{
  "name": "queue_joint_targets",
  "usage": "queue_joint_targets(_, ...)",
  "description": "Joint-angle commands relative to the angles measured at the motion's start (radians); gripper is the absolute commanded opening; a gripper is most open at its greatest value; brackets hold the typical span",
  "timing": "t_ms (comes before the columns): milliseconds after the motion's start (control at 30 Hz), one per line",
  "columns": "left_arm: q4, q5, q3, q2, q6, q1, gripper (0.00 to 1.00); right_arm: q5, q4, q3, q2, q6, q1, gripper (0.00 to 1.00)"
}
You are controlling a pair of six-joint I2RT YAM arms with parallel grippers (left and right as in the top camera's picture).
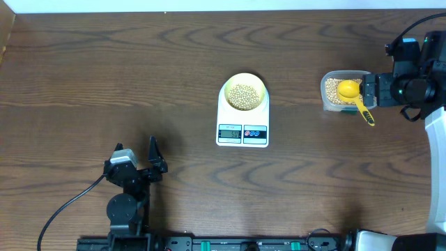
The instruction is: Scoop item into bowl and weigh 50g on scale
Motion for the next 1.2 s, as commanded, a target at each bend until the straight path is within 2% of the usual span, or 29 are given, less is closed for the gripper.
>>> queue_joint_targets(0,-0.049,-0.02,-0.011,-0.006,0.017,0.005,0.86,0.0,-0.001,0.019,-0.016,0.009,0.006,0.99)
queue_joint_targets(867,-0.049,-0.02,-0.011,-0.006,0.017,0.005,0.86,-0.003,-0.007,0.018,-0.018,0.01,0.007,0.99)
queue_joint_targets(1167,-0.049,-0.02,-0.011,-0.006,0.017,0.005,0.86,-0.006,0.01,0.014,-0.037,0.002,0.048,0.99)
